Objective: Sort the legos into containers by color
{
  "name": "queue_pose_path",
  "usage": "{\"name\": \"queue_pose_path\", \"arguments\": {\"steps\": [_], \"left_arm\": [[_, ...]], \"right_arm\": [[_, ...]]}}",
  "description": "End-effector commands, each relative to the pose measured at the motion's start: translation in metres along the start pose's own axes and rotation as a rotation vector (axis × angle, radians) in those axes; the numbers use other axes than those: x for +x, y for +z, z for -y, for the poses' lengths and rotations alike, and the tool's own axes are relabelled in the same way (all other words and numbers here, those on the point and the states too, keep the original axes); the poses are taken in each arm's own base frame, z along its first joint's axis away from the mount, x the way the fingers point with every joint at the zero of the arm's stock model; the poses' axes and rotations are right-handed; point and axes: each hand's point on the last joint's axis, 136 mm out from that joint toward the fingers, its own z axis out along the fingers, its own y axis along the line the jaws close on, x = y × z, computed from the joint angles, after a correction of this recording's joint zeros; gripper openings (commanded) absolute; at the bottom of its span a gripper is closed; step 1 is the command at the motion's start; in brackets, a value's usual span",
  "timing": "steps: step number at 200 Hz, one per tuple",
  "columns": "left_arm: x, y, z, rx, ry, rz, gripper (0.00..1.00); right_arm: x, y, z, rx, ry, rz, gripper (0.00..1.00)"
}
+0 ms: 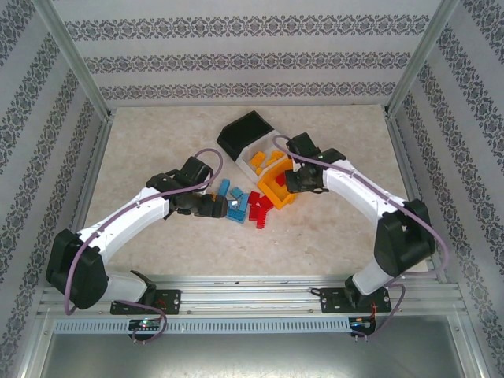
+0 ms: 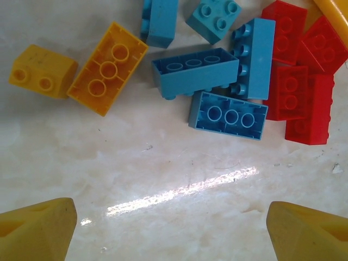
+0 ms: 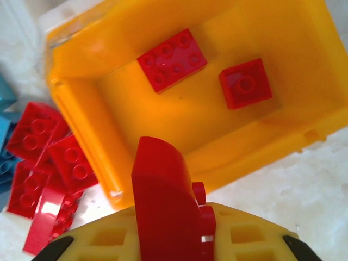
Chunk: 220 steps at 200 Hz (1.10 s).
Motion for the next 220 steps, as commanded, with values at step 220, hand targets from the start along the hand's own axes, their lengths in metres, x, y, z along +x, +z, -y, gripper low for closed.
{"name": "queue_pose_path", "arguments": {"steps": [220], "left_arm": [[0.000, 0.016, -0.059, 0.112, -0.382, 0.052, 1.00]], "right_arm": [[0.087, 0.034, -0.112, -0.196, -0.071, -0.157, 0.64]]}}
